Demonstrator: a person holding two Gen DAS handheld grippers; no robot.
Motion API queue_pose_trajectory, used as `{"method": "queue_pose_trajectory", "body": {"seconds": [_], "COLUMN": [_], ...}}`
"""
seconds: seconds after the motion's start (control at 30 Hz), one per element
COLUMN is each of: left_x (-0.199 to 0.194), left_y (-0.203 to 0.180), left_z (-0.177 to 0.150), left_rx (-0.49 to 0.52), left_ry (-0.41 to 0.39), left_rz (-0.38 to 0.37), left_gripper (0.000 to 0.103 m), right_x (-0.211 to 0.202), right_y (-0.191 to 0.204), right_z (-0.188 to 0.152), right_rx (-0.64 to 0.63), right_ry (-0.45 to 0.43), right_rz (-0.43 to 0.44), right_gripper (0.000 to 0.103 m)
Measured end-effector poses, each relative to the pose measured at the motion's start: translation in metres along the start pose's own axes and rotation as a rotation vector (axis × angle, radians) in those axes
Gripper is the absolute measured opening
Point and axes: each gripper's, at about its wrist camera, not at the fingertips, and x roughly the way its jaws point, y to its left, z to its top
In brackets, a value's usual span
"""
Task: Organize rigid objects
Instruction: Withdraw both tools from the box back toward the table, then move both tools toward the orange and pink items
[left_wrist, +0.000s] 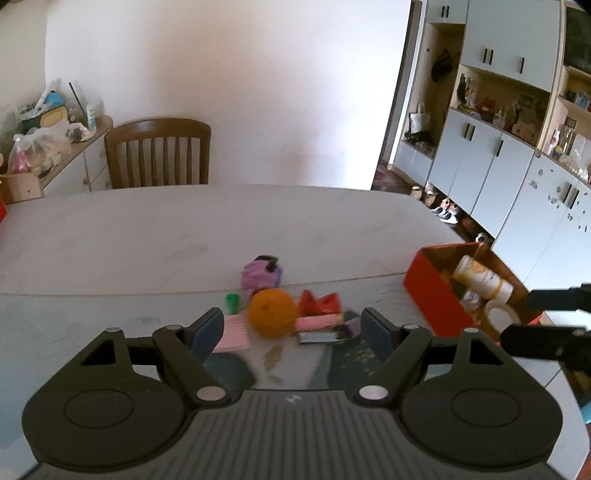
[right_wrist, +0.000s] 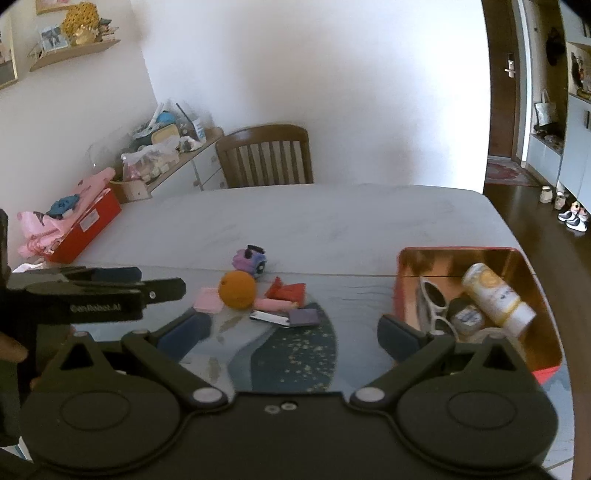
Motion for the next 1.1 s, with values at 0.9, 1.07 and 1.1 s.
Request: {"method": "queue_pose_trajectory", "body": {"seconds": [0.9, 1.07, 1.1], "left_x": [0.113, 0.119, 0.119], "left_y": [0.074, 0.068, 0.067], "left_z": [-0.036, -0.041, -0.041], "left_rx": [-0.008, 0.021, 0.024], "left_ry": [0.13, 0.102, 0.095], "left_rz": [0.051, 0.049, 0.05], "left_gripper": [0.081, 0.08, 0.077], "right_x": [0.132, 0.157, 0.162], "right_y": [0.063, 0.068, 0.07], "right_z": [0.032, 0.037, 0.038], "right_rx": [-0.106, -0.113, -0.112], "right_ry": [0.188, 0.214, 0.221], "right_rz": [-0.014, -0.02, -0.02], "right_gripper": [0.083, 0.076, 0.075]}}
